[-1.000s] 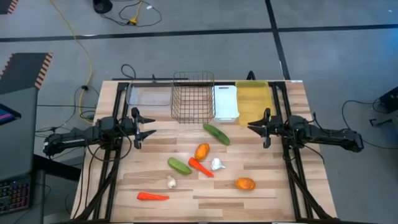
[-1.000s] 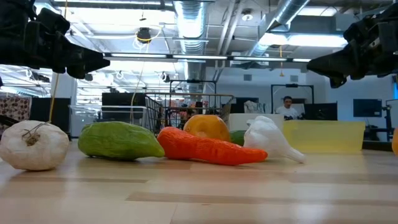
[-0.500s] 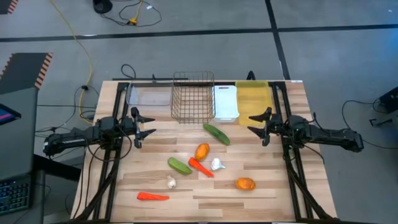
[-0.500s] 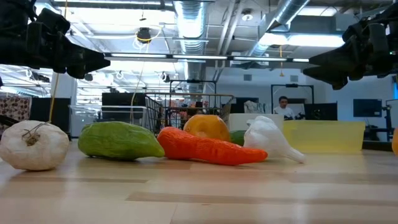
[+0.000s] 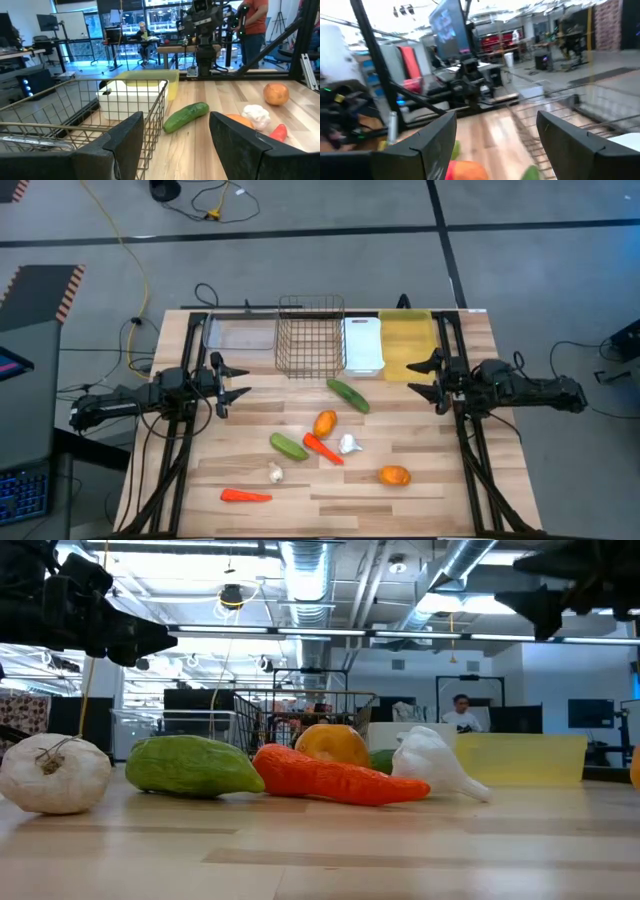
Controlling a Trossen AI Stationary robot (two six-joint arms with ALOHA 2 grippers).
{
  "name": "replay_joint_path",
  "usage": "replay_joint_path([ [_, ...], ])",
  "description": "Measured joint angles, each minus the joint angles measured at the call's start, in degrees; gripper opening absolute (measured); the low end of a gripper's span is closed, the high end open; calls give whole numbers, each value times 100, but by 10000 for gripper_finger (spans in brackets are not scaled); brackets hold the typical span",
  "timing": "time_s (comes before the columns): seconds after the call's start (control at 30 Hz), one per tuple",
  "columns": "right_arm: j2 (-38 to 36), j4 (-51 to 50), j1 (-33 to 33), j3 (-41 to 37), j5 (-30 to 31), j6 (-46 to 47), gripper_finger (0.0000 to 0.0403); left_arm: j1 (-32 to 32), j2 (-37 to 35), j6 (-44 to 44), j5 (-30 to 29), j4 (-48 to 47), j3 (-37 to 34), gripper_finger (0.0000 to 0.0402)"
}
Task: Sort produce into baskets
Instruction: Put the bottom potato into the yellow bin
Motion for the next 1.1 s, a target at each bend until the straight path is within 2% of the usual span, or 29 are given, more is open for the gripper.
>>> replay_joint_path([
  [0.17,878,-9,501,555,-1,266,304,-1,0,0,-161,26,0,214],
  [0.4,2592,-417,1336,1551,110,318,304,0,2,2,-204,33,0,214],
  [0.8,5547,-3349,2354,4168,445,1732,302,0,0,0,-202,35,0,214],
  [0.97,6587,-4172,2733,5143,440,2059,302,0,0,0,-202,35,0,214],
  [1.1,7300,-4753,2994,5781,436,2662,302,0,0,0,-202,35,0,214],
])
